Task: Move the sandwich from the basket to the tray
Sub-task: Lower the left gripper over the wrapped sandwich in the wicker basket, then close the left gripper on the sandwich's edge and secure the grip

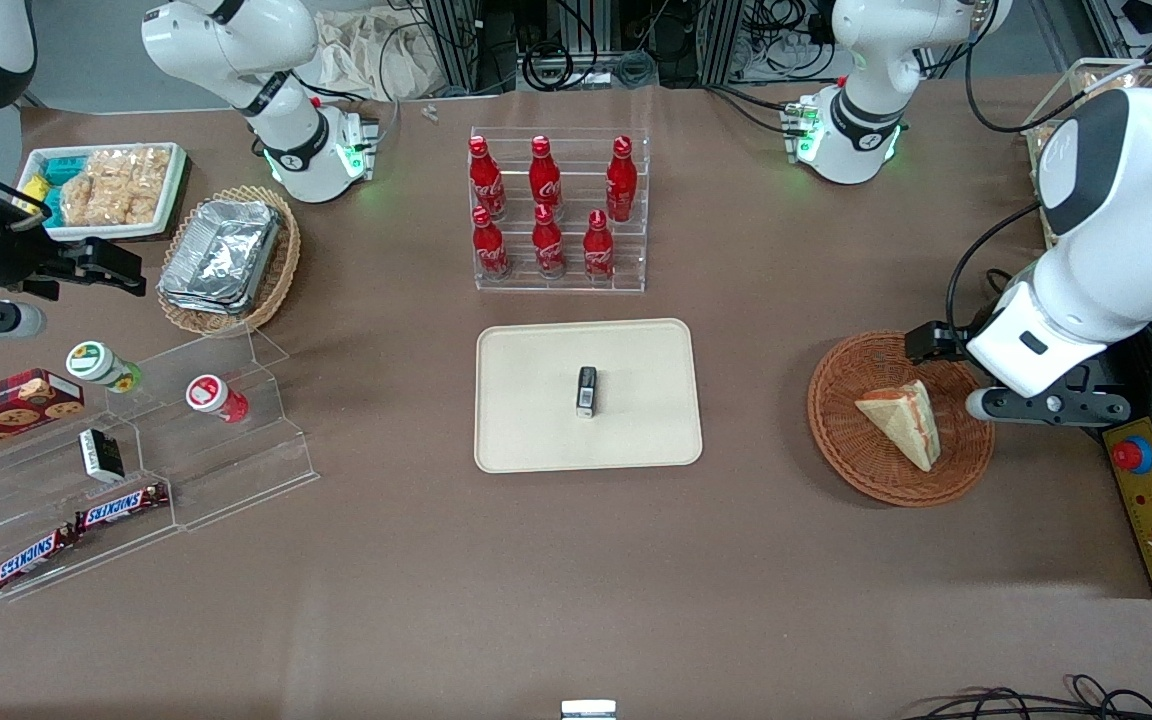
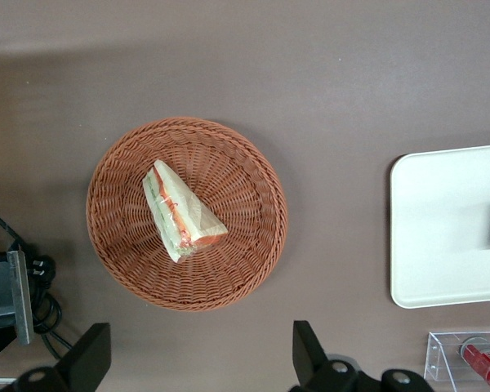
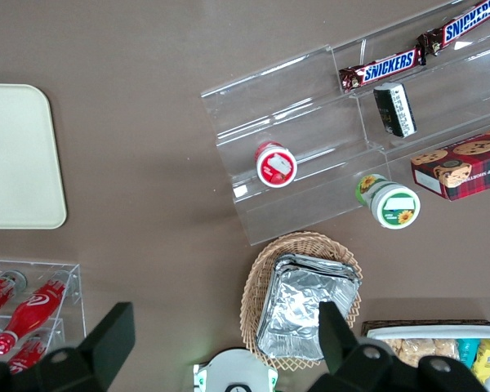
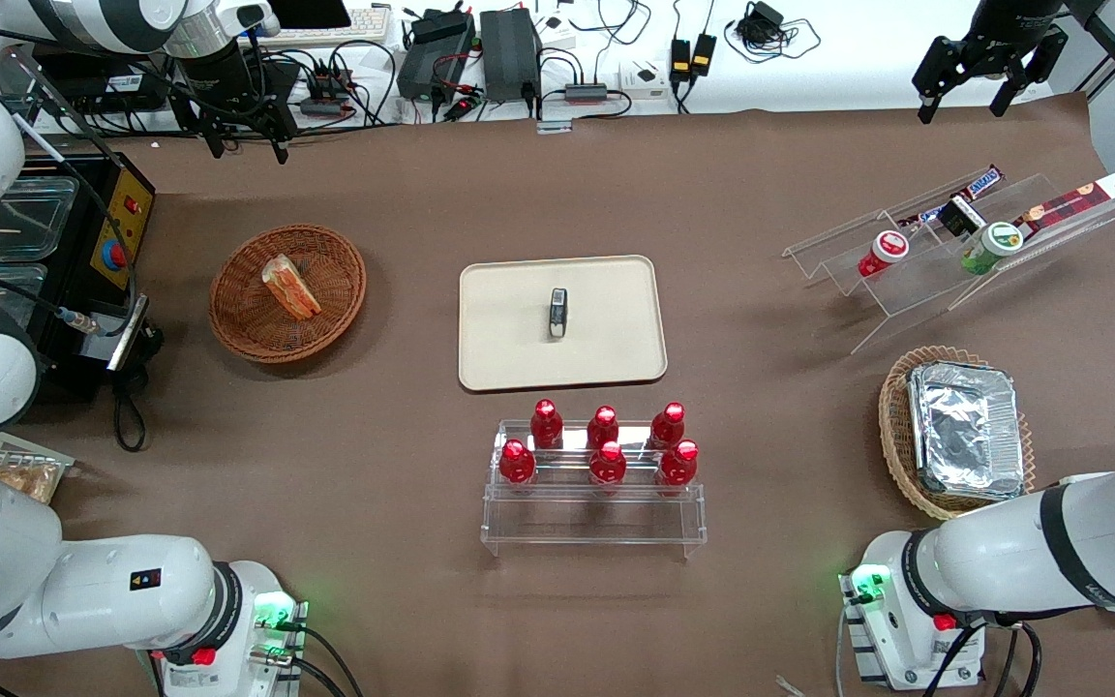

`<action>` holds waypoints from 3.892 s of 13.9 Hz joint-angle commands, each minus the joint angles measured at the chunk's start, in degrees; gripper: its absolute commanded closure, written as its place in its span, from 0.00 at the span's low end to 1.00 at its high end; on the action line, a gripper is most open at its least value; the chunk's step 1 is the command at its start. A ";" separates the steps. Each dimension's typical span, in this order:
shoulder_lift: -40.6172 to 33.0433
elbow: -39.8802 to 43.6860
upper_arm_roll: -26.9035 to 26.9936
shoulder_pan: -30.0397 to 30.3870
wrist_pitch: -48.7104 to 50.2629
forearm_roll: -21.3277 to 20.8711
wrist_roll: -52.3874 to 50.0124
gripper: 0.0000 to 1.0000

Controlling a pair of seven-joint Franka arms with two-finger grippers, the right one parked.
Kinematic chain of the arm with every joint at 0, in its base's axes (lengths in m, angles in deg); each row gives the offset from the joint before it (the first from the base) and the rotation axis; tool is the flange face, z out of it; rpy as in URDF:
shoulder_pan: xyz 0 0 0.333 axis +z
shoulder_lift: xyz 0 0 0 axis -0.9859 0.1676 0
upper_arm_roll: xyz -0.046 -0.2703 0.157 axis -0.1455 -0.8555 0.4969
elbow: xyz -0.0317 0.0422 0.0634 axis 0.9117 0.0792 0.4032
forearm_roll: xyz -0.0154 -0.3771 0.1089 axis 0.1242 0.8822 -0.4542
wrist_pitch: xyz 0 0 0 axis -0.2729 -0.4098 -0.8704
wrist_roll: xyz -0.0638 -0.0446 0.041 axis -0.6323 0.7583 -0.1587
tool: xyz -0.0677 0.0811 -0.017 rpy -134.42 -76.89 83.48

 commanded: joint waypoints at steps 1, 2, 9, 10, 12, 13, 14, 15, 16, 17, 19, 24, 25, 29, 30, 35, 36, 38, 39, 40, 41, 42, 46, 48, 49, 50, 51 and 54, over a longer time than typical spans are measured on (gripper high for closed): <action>0.92 2.02 -0.09 -0.11 0.97 -1.31 -0.78 0.00; 1.01 2.10 -0.01 -0.11 0.88 -1.84 -0.96 0.00; 6.11 -0.16 1.75 -0.11 -4.45 -4.92 -21.76 0.00; 6.37 -2.09 2.80 -0.11 -7.18 -4.92 -26.31 0.00; 6.37 -6.92 3.24 -0.11 -14.64 -4.83 -35.29 0.00; 6.37 -9.30 3.25 -0.11 -17.72 -4.83 -37.06 0.00; 6.46 -11.23 3.33 -0.11 -19.84 -4.83 -37.52 0.00; 7.33 -12.30 3.42 0.07 -20.91 -4.74 -37.69 0.00; 8.91 -12.83 3.68 1.11 -21.18 -4.83 -38.39 0.00; 9.53 -13.36 3.77 1.47 -21.79 -4.92 -39.01 0.00; 9.89 -15.20 5.61 1.48 -23.72 -4.92 -39.10 0.00; 11.38 -18.64 6.50 1.48 -29.35 -4.65 -43.93 0.00; 11.91 -18.64 6.41 1.48 -29.44 -4.65 -44.55 0.00; 11.91 -24.85 6.50 1.47 -36.27 -4.48 -44.81 0.00; 12.00 -26.01 6.50 1.48 -37.95 -4.48 -45.42 0.00; 13.40 -26.81 6.50 1.48 -39.90 -4.39 -45.52 0.00; 13.41 -26.55 6.50 1.48 -39.90 -4.30 -45.52 0.00; 12.97 -24.89 6.41 1.48 -38.50 -4.39 -45.34 0.00; 12.62 -23.57 6.41 1.39 -36.23 -4.39 -45.34 0.00; 12.01 -21.21 6.41 1.30 -32.12 -4.56 -45.17 0.00; 11.83 -18.92 6.32 1.30 -27.90 -4.65 -44.73 0.00; 11.21 -16.90 6.32 1.30 -24.12 -4.74 -44.38 0.00; 9.72 -15.03 6.32 1.39 -18.63 -4.74 -44.64 0.00; 9.63 -18.79 6.41 1.56 -24.30 -3.26 -45.25 0.00; 9.37 -21.42 6.50 2.78 -28.26 -0.90 -45.17 0.00; 8.93 -23.71 6.41 4.01 -31.43 0.26 -45.17 0.00; 8.75 -25.30 6.41 4.98 -33.47 0.35 -45.08 0.00; 9.97 -28.64 6.41 5.25 -40.41 0.44 -45.08 0.00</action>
